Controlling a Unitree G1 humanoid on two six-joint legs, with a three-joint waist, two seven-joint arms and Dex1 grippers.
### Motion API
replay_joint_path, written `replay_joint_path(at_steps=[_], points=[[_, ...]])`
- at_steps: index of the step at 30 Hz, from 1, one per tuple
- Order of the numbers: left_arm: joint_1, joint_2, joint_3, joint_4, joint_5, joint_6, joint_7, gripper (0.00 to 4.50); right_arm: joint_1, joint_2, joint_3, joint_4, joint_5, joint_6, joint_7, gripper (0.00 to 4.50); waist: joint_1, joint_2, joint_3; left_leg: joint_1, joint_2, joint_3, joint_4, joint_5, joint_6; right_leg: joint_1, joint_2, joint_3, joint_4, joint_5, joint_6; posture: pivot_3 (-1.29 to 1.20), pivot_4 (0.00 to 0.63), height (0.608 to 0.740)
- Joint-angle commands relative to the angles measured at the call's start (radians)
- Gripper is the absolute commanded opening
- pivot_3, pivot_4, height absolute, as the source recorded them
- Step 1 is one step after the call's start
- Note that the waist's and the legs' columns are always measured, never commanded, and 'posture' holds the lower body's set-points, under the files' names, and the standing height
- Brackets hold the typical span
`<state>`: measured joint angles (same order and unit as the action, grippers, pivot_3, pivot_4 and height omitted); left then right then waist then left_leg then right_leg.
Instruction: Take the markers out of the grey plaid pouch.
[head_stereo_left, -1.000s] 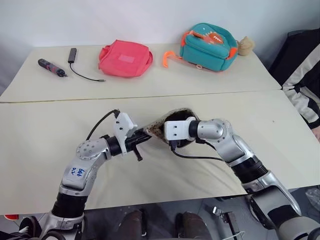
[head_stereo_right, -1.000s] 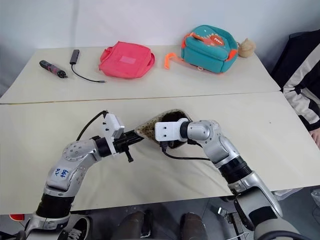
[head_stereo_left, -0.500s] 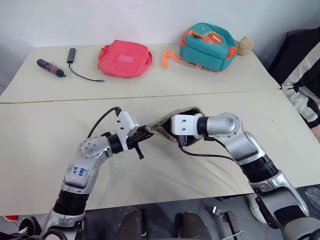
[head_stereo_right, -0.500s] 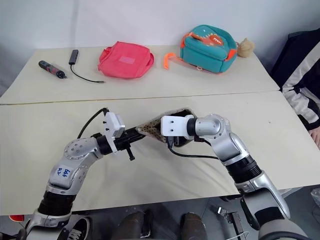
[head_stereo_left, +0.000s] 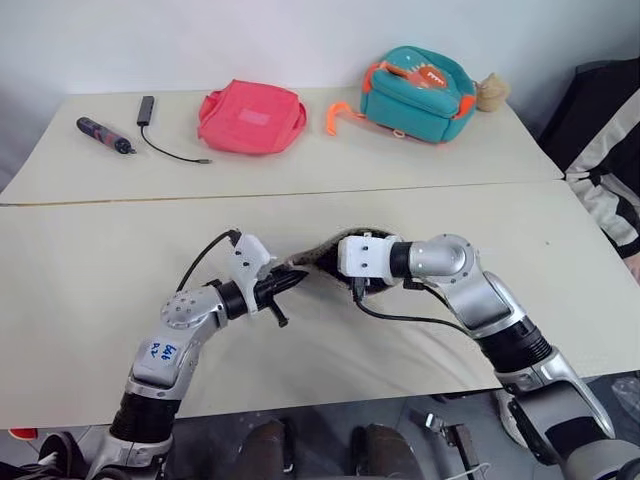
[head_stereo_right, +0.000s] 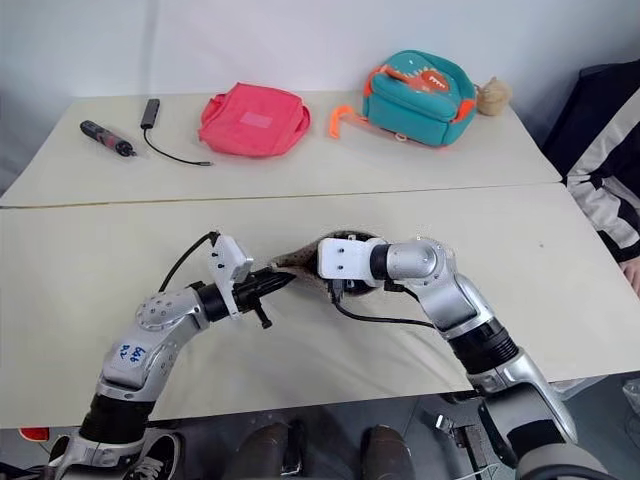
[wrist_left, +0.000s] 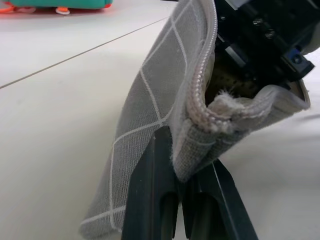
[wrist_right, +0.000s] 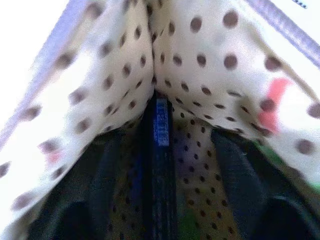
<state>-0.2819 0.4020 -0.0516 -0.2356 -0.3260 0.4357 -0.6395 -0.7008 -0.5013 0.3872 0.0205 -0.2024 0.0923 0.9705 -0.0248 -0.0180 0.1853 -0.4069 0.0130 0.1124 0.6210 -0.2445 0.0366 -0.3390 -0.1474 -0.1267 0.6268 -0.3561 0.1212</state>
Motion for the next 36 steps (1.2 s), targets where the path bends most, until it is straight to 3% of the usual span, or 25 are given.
replay_joint_path(at_steps=[1,6,17,20,23,36], points=[[-0.011,-0.007,0.011,-0.037,-0.034,0.01,-0.008,0.0,-0.027,-0.012,0.005,-0.003,-0.022,-0.037,0.0,1.54,-0.001,0.0,0.0,0.0,0.0,0.0,0.0,0.0,0.0,0.0,0.0,0.0,0.0,0.0,0.0,0.0,0.15,0.74],[-0.022,-0.02,0.016,-0.057,-0.081,0.059,-0.013,0.0,-0.047,-0.048,0.046,0.055,-0.148,-0.104,-0.047,0.02,-0.001,0.0,0.0,0.0,0.0,0.0,0.0,0.0,0.0,0.0,0.0,0.0,0.0,0.0,0.0,0.0,0.15,0.74],[-0.035,-0.019,0.053,-0.031,-0.109,0.07,-0.006,0.0,-0.089,-0.03,-0.026,0.047,-0.074,-0.047,-0.016,0.02,-0.001,0.0,0.0,0.0,0.0,0.0,0.0,0.0,0.0,0.0,0.0,0.0,0.0,0.0,0.0,0.0,0.15,0.74],[-0.06,-0.033,0.087,-0.028,-0.187,0.141,-0.011,0.0,-0.119,-0.047,-0.004,0.066,-0.118,-0.074,-0.035,0.59,-0.002,0.0,0.0,0.0,0.0,0.0,0.0,0.0,0.0,0.0,0.0,0.0,0.0,0.0,0.0,0.0,0.15,0.74],[-0.102,-0.054,0.107,-0.029,-0.239,0.198,0.001,0.0,-0.113,-0.054,0.03,0.091,-0.147,-0.082,-0.034,1.59,0.002,0.0,0.0,0.0,0.0,-0.001,0.0,0.0,0.0,0.001,0.0,0.0,0.0,0.0,0.0,0.0,0.15,0.74],[-0.086,-0.041,0.098,-0.063,-0.323,0.325,-0.04,0.0,-0.117,-0.053,0.04,0.096,-0.204,-0.073,-0.037,1.59,-0.001,0.0,0.0,0.0,0.0,-0.001,0.0,0.0,0.0,0.001,0.001,0.002,-0.001,0.0,0.0,0.0,0.15,0.74]])
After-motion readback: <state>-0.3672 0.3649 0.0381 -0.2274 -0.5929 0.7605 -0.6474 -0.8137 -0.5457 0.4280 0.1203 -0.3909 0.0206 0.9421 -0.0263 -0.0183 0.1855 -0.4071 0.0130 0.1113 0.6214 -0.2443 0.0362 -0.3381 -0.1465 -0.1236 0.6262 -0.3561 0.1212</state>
